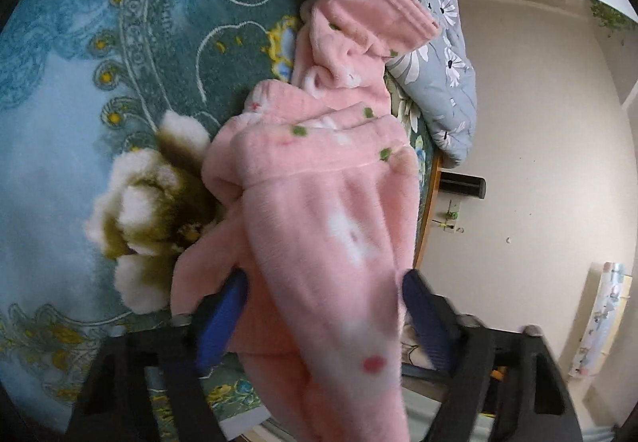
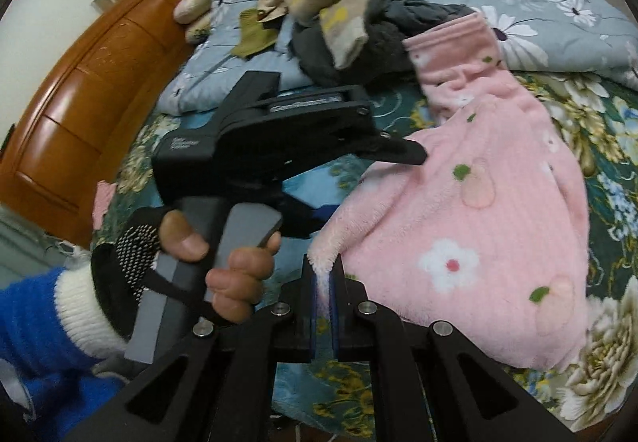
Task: Fold clothes
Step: 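Hold the pink fleece with both grippers and stretch it flat across the blanket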
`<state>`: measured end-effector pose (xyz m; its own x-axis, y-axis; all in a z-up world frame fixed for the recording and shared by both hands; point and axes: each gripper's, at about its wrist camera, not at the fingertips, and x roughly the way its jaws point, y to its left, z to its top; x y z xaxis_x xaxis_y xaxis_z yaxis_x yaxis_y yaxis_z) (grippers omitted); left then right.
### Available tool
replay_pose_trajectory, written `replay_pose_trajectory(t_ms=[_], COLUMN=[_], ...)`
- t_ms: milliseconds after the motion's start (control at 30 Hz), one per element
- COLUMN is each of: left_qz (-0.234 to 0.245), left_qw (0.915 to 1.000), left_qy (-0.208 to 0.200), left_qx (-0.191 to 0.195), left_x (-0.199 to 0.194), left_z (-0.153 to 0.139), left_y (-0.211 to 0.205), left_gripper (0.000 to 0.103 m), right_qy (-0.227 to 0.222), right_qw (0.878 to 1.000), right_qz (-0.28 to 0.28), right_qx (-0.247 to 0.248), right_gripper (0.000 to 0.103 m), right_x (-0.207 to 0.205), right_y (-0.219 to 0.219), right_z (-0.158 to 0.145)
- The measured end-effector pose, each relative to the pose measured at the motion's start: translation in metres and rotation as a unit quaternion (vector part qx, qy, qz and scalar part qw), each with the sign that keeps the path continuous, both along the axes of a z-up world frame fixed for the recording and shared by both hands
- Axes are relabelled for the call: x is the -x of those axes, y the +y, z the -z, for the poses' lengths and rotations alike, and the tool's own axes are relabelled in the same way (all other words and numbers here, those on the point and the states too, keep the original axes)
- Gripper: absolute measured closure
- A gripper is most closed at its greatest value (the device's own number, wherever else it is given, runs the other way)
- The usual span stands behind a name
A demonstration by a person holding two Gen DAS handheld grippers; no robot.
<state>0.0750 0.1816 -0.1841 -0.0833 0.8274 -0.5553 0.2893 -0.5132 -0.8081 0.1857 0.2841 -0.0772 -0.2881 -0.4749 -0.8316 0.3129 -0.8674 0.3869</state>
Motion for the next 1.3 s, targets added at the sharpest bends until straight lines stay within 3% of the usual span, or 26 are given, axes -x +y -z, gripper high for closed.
replay_pose_trajectory(t_ms=[100,200,267,467,533,567,700,800,900,967,1067,1133,1167,1300], left_qz=[-0.010,-0.018,-0.021,-0.071,-0.100,-0.120,-0.204,-0.267,-0.354,-0.417,-0.473,-0.497,-0.507,-0.522], left_qw=[1.0000,0.9998,0.9993,0.9918,0.9851,0.9810,0.9581,0.9351,0.9048,0.8788,0.8487,0.8329,0.8269,0.8231], left_qy=[0.003,0.011,0.029,0.098,0.124,0.133,0.166,0.183,0.174,0.159,0.145,0.139,0.132,0.110], left_qx=[0.000,0.001,0.007,0.042,0.065,0.074,0.114,0.145,0.161,0.170,0.188,0.201,0.204,0.195], left_x=[0.001,0.003,0.005,0.011,0.016,0.018,0.020,0.014,-0.006,-0.033,-0.066,-0.085,-0.094,-0.118], left_z=[-0.002,-0.007,-0.015,-0.053,-0.069,-0.076,-0.104,-0.120,-0.125,-0.127,-0.126,-0.126,-0.121,-0.103], left_y=[-0.006,-0.015,-0.022,-0.068,-0.097,-0.116,-0.197,-0.256,-0.328,-0.383,-0.433,-0.456,-0.469,-0.484], left_gripper=[0.065,0.084,0.090,0.095,0.095,0.095,0.095,0.095,0.097,0.097,0.097,0.097,0.097,0.097], right_qy=[-0.002,-0.001,0.000,0.007,0.014,0.016,0.001,-0.027,-0.051,-0.064,-0.073,-0.071,-0.070,-0.070], right_qw=[1.000,1.000,1.000,1.000,1.000,1.000,0.999,0.997,0.994,0.992,0.992,0.992,0.993,0.992], right_qz=[-0.005,-0.009,-0.012,-0.012,-0.003,0.003,0.044,0.077,0.099,0.106,0.104,0.099,0.097,0.088], right_qx=[0.003,0.005,0.006,0.012,0.021,0.022,0.015,0.003,-0.008,-0.012,-0.006,0.004,0.010,0.056], right_gripper=[0.098,0.098,0.098,0.093,0.071,0.067,0.064,0.064,0.064,0.064,0.064,0.064,0.064,0.064], right_x=[-0.001,-0.001,-0.001,0.001,0.000,0.001,0.005,0.004,0.004,0.005,0.011,0.019,0.023,0.052], right_y=[-0.003,-0.006,-0.007,-0.004,0.002,0.006,0.024,0.034,0.040,0.040,0.032,0.024,0.019,-0.012], right_z=[0.001,0.000,0.000,-0.006,-0.010,-0.011,0.000,0.022,0.042,0.053,0.062,0.064,0.065,0.073])
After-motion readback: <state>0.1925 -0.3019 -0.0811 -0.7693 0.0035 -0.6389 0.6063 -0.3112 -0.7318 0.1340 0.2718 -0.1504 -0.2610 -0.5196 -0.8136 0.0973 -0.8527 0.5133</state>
